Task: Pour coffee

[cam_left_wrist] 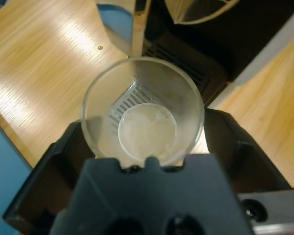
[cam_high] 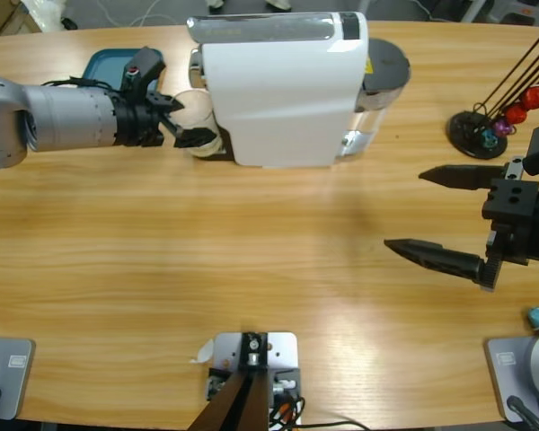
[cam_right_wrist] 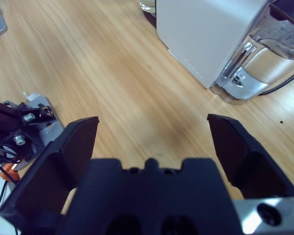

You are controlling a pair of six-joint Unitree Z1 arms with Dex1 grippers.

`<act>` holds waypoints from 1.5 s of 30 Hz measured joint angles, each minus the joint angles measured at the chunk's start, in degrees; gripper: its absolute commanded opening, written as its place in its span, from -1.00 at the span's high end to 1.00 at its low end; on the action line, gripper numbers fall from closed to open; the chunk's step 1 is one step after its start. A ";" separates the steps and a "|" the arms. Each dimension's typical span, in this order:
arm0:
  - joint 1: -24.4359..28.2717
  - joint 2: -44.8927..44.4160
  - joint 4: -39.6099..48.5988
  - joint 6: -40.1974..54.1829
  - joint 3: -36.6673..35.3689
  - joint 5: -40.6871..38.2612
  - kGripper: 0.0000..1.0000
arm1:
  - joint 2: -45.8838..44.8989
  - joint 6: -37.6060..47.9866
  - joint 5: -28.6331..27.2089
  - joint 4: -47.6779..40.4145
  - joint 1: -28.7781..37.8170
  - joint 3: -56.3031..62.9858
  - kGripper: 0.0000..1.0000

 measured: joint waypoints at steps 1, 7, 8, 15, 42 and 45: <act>0.10 0.36 0.00 0.13 -0.33 -0.22 -0.30 | 0.00 0.00 0.00 0.00 0.00 0.00 -1.00; 1.01 1.59 0.02 1.05 -1.01 -1.19 0.74 | 0.00 0.00 0.00 0.00 0.00 0.00 -1.00; 1.18 1.61 0.02 1.16 -1.02 -1.36 0.74 | 0.00 0.00 0.00 0.00 0.00 0.00 -1.00; 1.66 1.61 0.02 1.56 -1.01 -2.29 0.74 | 0.00 0.00 0.00 0.00 0.00 0.00 -1.00; 25.06 -1.45 5.51 -5.18 -5.66 3.86 0.66 | 0.00 0.00 0.00 0.00 0.00 0.00 -1.00; 26.88 0.75 5.46 -5.49 -6.41 3.30 0.53 | 0.00 0.00 0.00 0.00 0.00 0.00 -1.00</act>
